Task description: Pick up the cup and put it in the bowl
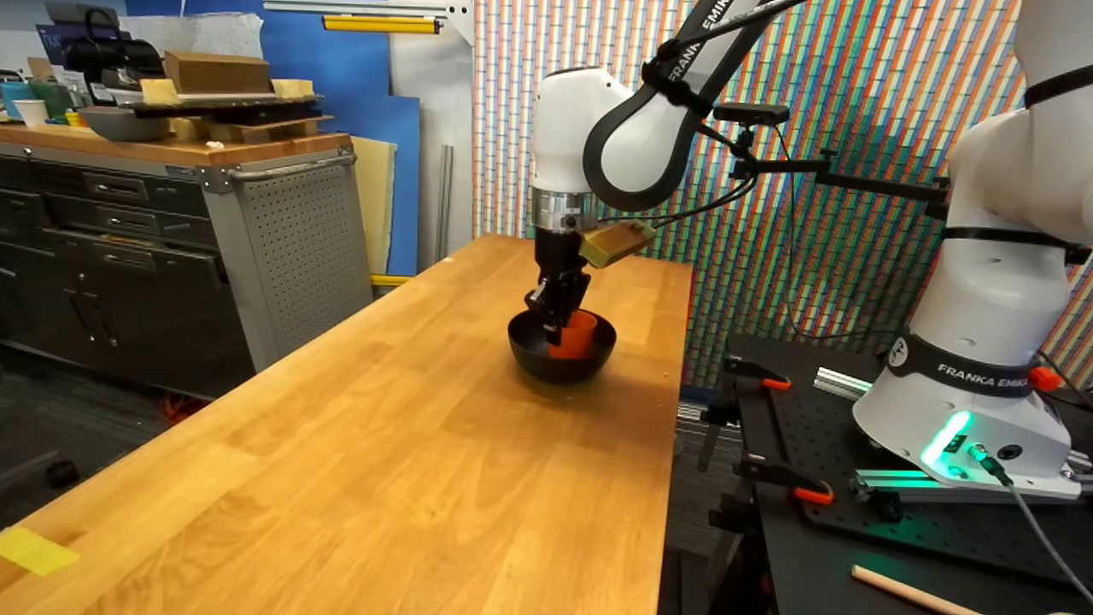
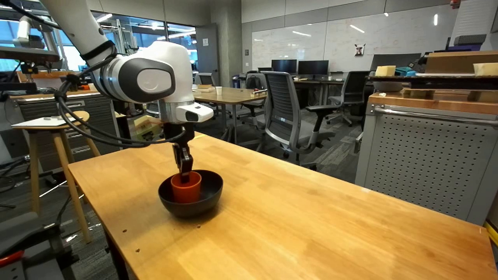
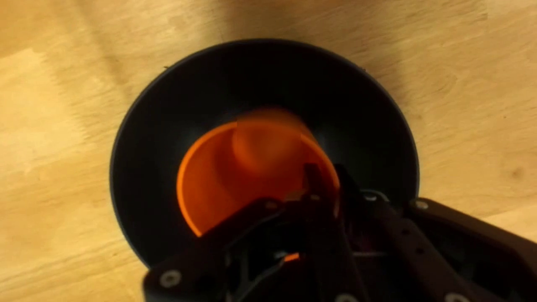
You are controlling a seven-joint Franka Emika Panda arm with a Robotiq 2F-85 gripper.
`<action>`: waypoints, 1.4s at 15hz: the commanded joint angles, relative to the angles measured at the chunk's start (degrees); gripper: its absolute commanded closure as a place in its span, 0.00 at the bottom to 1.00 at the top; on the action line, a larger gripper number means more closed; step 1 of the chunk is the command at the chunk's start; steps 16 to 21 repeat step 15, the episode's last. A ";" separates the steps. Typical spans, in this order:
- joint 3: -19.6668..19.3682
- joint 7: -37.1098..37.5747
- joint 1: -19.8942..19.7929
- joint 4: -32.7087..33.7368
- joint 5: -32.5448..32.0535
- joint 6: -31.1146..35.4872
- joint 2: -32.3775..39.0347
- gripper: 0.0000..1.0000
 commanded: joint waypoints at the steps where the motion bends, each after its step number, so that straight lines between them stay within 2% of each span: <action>1: -0.87 -0.83 2.76 -1.75 -3.76 -2.22 -7.16 0.55; 6: 1.40 -0.39 3.43 -3.75 -9.11 -10.86 -21.84 0.17; 8: 3.03 -3.68 3.35 -3.74 -6.01 -16.85 -27.93 0.02; 11: 4.08 -10.18 4.63 -2.87 -1.05 -27.97 -36.06 0.00; 12: 4.85 -6.21 2.61 -1.53 -3.64 -22.72 -29.86 0.00; 14: 5.27 -6.75 2.69 -1.88 -3.12 -24.25 -32.53 0.00; 21: 5.25 -6.74 2.65 -2.06 -3.14 -24.15 -32.16 0.00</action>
